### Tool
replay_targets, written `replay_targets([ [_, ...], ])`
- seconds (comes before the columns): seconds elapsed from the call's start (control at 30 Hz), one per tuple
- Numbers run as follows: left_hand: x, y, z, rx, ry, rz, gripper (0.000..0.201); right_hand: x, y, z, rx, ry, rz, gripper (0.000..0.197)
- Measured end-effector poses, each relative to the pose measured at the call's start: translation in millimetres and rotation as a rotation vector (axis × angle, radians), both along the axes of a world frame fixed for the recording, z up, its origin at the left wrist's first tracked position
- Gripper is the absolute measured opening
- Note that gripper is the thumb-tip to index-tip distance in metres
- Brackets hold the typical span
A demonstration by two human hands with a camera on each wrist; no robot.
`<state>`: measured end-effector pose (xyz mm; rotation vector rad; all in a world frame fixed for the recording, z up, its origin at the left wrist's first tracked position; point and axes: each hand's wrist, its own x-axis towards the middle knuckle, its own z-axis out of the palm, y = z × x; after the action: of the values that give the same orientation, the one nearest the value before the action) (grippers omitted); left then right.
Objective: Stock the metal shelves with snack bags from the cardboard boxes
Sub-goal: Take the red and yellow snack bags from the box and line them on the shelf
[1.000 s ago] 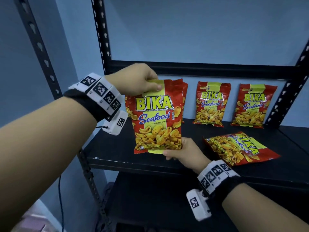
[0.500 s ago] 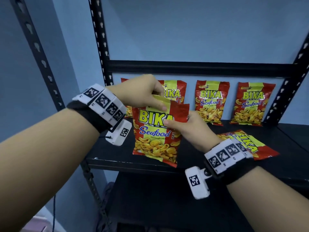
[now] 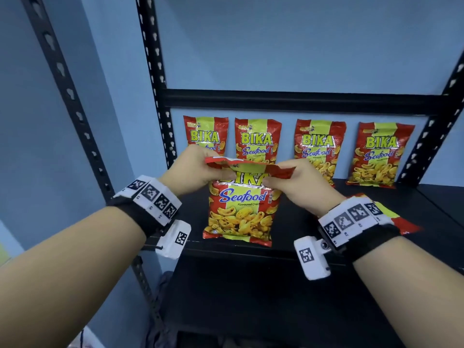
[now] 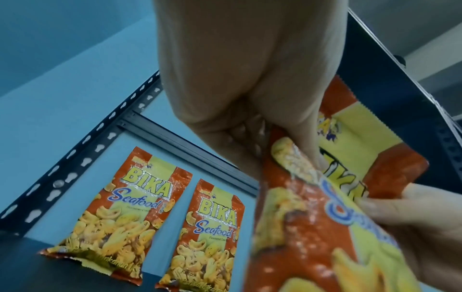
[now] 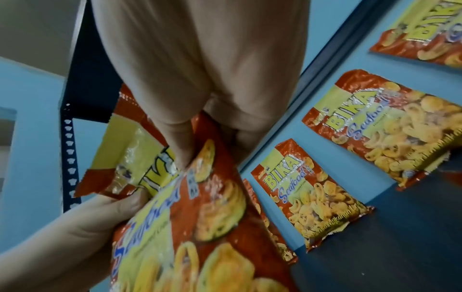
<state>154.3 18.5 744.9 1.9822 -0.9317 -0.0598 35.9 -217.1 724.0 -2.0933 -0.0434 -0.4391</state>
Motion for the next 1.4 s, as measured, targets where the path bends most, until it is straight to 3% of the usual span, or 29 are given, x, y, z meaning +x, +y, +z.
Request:
replay_targets([
  [0.13, 3.1, 2.6, -1.0, 0.014, -0.057, 0.039, 0.031, 10.3, -1.2, 4.6, -0.093, -0.120, -0.112, 0.012],
  [0.2, 3.3, 3.6, -3.6, 0.002, -0.041, 0.011, 0.023, 13.8, 0.2, 1.3, -0.085, -0.141, -0.151, 0.012],
  [0.27, -0.3, 7.1, -9.5, -0.069, 0.129, -0.041, 0.027, 15.4, -2.4, -4.0, 0.016, -0.131, -0.147, 0.012],
  [0.33, -4.8, 11.9, -20.9, -0.070, 0.332, -0.113, 0.050, 17.0, -4.6, -9.7, 0.128, -0.130, -0.143, 0.028],
  [0.4, -6.4, 14.9, -36.6, 0.001, 0.381, -0.144, 0.053, 18.1, -4.1, -16.0, 0.171, -0.128, -0.142, 0.054],
  [0.47, -5.7, 15.5, -49.4, 0.005, 0.391, -0.148, 0.046, 20.8, -0.5, -22.1, 0.220, -0.134, -0.129, 0.049],
  [0.53, -5.0, 15.4, -57.0, -0.036, 0.430, -0.159, 0.049, 19.4, 2.7, -26.5, 0.256, -0.072, -0.095, 0.037],
  [0.6, -2.4, 15.6, -61.3, -0.066, 0.488, -0.176, 0.053, 14.1, 4.5, -30.6, 0.199, 0.089, -0.013, 0.053],
  [0.67, 0.7, 15.2, -66.4, -0.065, 0.530, -0.181, 0.052, 10.6, 4.4, -39.1, 0.100, 0.277, 0.087, 0.056],
  [0.73, 4.2, 14.3, -74.4, -0.054, 0.538, -0.161, 0.051, 8.8, 4.2, -47.0, 0.016, 0.374, 0.132, 0.048],
  [0.87, 9.9, 13.7, -90.7, -0.024, 0.527, -0.103, 0.057, 14.3, 1.6, -62.4, -0.061, 0.342, 0.100, 0.042],
  [1.13, 24.6, 5.4, -98.0, -0.055, 0.371, -0.012, 0.054, 35.2, 4.2, -84.9, -0.097, 0.255, -0.053, 0.059],
  [1.3, 44.0, 8.7, -106.3, 0.017, 0.373, 0.006, 0.074, 54.7, 16.1, -79.4, -0.136, 0.261, -0.086, 0.062],
  [1.4, 60.8, 14.2, -110.5, 0.059, 0.364, 0.066, 0.072, 68.5, 20.8, -75.9, -0.210, 0.348, -0.087, 0.079],
])
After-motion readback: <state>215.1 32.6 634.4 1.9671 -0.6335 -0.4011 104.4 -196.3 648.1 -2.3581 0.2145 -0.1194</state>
